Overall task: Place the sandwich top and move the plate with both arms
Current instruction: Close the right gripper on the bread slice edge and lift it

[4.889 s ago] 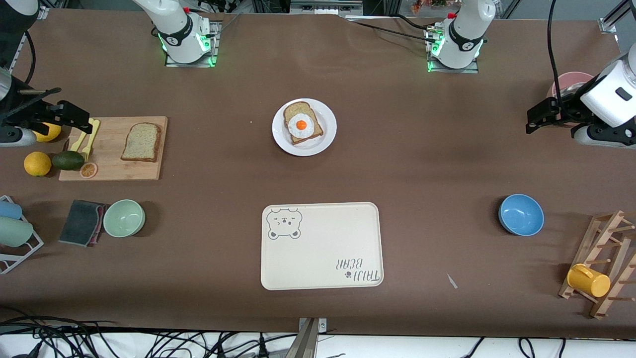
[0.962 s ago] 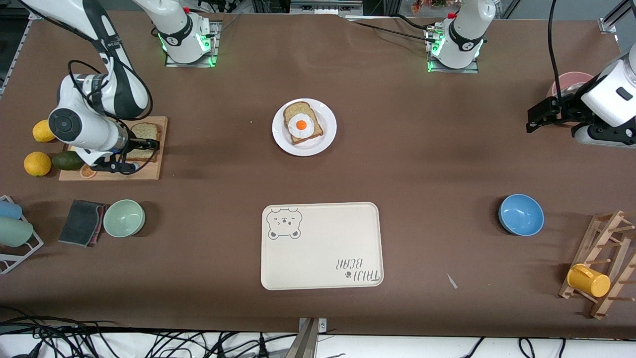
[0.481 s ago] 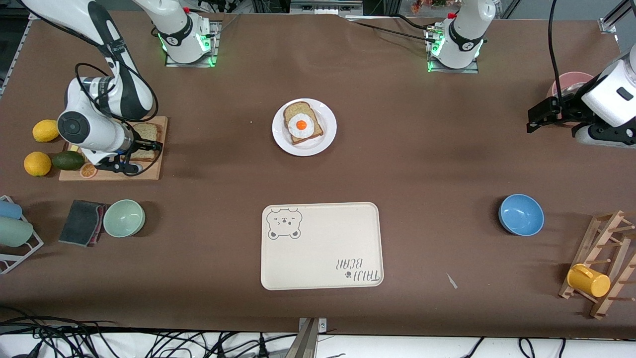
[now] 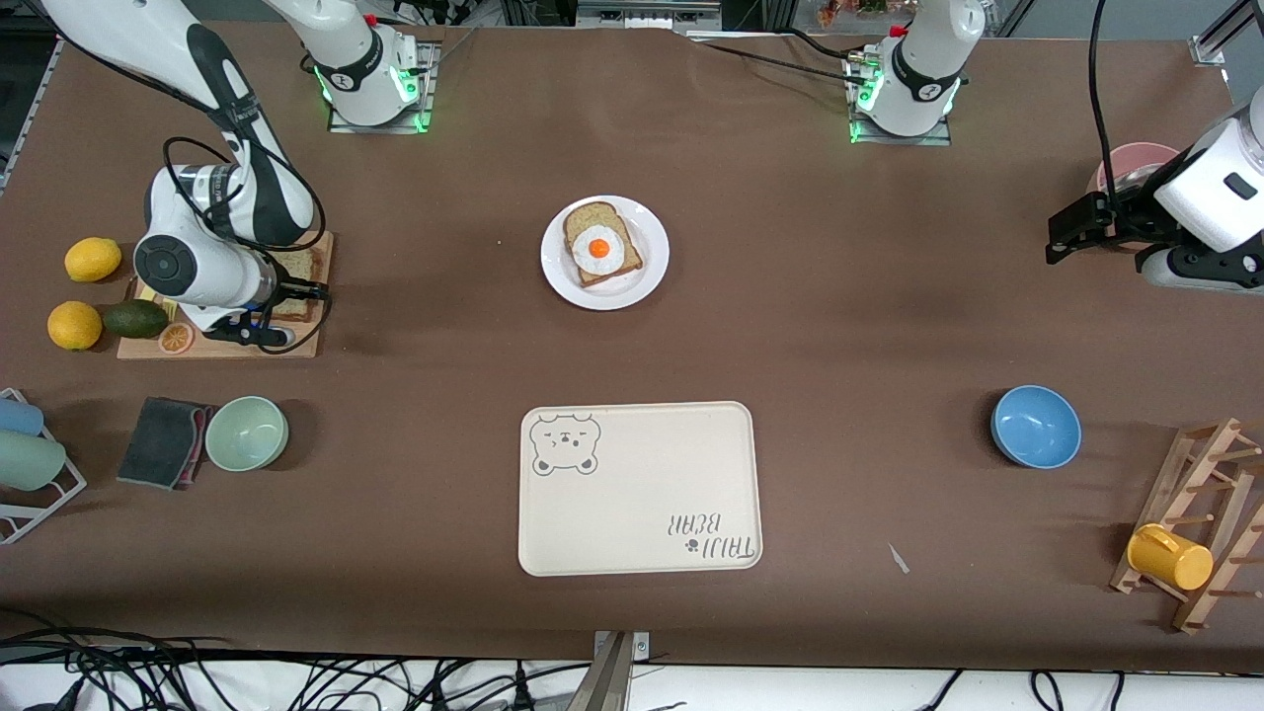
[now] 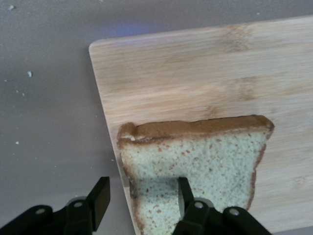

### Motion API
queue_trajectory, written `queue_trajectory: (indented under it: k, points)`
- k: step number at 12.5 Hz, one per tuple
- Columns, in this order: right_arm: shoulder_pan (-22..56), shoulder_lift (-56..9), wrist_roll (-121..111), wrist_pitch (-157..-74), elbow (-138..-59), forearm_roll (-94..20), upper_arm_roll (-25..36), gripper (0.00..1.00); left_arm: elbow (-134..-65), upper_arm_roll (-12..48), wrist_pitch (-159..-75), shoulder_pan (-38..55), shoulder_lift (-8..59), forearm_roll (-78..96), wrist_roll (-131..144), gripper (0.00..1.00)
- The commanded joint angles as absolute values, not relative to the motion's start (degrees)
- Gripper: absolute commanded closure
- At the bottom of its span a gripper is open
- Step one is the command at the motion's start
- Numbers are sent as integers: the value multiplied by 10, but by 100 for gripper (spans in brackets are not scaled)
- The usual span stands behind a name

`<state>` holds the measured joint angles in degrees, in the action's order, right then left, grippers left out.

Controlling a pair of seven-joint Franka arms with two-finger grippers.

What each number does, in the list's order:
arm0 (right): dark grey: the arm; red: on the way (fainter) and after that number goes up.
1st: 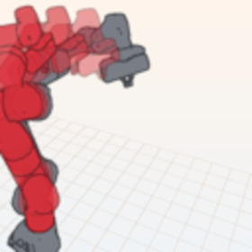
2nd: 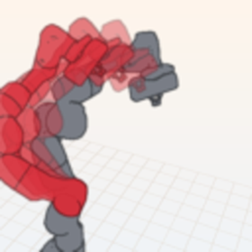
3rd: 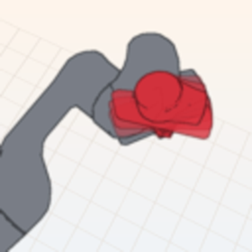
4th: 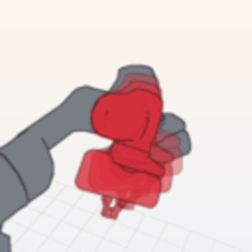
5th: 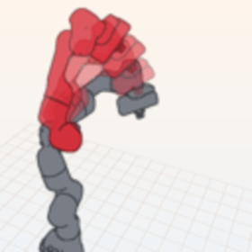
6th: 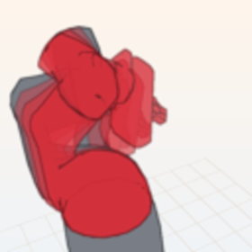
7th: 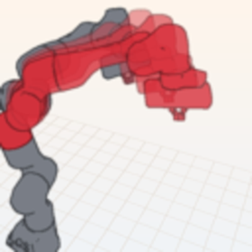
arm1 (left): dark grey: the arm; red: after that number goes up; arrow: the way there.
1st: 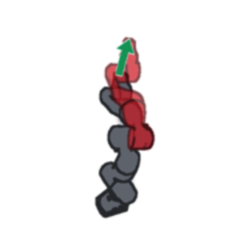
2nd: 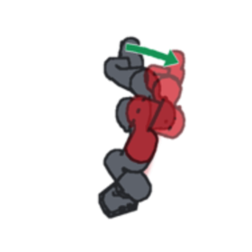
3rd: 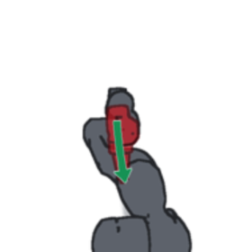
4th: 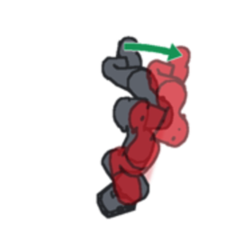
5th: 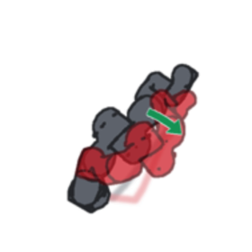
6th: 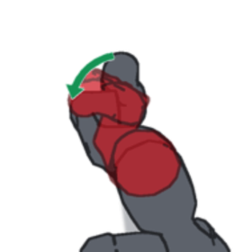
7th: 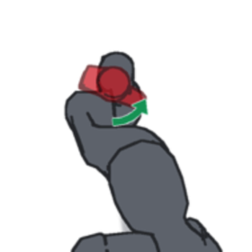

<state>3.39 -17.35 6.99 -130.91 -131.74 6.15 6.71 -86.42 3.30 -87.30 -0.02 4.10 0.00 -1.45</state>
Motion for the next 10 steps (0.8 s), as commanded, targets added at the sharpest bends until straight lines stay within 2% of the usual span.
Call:
queue_trajectory:
  k: [1, 6, 8, 10]
  points:
    - [35, -174, 86, -1311, -1323, 76, 66, 59, -869, 37, -867, -5, 31, 4, -24, 0]
    - [35, -185, 86, -1308, -1323, 76, 66, 99, -869, 37, -867, -5, 31, 4, -25, 0]
    - [35, -178, 85, -1292, -1319, 76, 63, 100, -869, 37, -867, -5, 31, 4, -25, 0]
    - [36, -160, 86, -1234, -1297, 76, 49, 100, -869, 37, -867, -5, 31, 4, -25, 0]
